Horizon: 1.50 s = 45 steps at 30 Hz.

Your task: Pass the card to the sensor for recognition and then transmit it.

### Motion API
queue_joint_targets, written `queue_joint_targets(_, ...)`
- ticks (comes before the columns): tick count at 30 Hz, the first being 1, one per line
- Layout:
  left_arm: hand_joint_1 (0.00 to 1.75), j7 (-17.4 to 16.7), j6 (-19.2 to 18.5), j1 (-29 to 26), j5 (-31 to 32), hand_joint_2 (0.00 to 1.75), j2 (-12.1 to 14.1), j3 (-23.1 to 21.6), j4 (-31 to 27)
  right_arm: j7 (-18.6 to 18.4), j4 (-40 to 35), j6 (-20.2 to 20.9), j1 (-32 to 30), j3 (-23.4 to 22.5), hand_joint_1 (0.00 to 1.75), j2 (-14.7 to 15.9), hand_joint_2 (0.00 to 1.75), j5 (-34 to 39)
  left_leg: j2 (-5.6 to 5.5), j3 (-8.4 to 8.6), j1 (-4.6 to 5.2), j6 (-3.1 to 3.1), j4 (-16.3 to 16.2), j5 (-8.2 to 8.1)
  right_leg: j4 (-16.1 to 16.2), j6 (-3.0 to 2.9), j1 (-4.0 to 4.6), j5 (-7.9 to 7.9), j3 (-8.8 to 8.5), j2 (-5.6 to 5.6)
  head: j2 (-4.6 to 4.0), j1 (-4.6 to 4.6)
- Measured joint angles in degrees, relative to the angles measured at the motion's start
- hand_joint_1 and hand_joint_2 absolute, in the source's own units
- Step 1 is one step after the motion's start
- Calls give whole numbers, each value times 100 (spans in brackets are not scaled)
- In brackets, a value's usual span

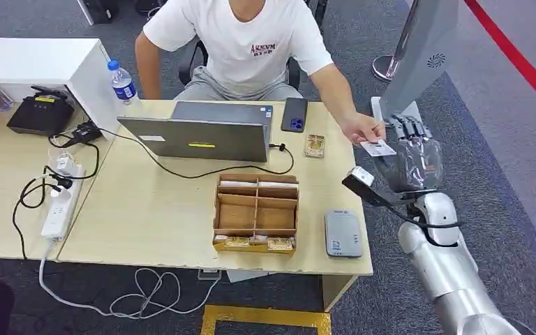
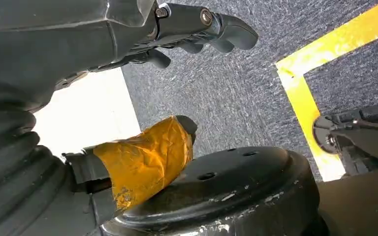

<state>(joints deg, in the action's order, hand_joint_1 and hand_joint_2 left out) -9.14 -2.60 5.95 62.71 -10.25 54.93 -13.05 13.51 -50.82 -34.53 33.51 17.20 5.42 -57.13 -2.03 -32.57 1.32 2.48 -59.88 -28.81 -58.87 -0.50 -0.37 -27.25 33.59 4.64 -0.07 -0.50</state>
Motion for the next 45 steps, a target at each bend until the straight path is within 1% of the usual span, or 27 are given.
queue_joint_targets(9,0,0,-61,6,-9,175,0,0,0,17,22,-20,54,55,175,-2,175,249,-1,0,0,0,0,0,0,0,0,0,0,0,0,0)
queue_joint_targets(14,0,2,-98,10,-9,175,2,0,0,22,22,-20,92,63,175,-4,175,234,-1,0,0,0,0,0,0,0,0,0,0,0,0,0)
queue_joint_targets(17,0,24,-206,14,-9,175,13,0,0,31,22,-20,96,72,175,-7,175,229,-1,1,0,0,0,0,0,0,0,1,0,0,0,0)
queue_joint_targets(21,0,57,-199,14,-9,175,15,0,0,31,-11,-78,70,83,175,-9,175,207,-1,2,0,1,-1,1,0,0,0,0,0,0,0,0)
queue_joint_targets(28,0,42,-135,13,-63,175,13,2,0,20,-532,-190,-292,116,175,11,175,77,-3,1,0,2,0,1,1,0,0,0,2,0,0,0)
queue_joint_targets(33,0,-4,-116,8,-118,175,15,22,0,0,-1223,-249,-742,151,175,133,175,28,-4,0,0,2,0,1,1,0,0,0,2,-1,0,0)
queue_joint_targets(40,0,9,-98,-12,-166,175,26,72,0,6,-2206,-273,-1537,107,175,332,175,109,-3,-1,1,2,0,0,2,0,0,-1,2,-1,0,0)
queue_joint_targets(45,0,9,-98,-13,-166,175,28,79,0,6,-2267,-273,-1614,96,175,343,175,120,-3,-1,1,1,0,0,2,0,0,-1,2,-1,0,0)
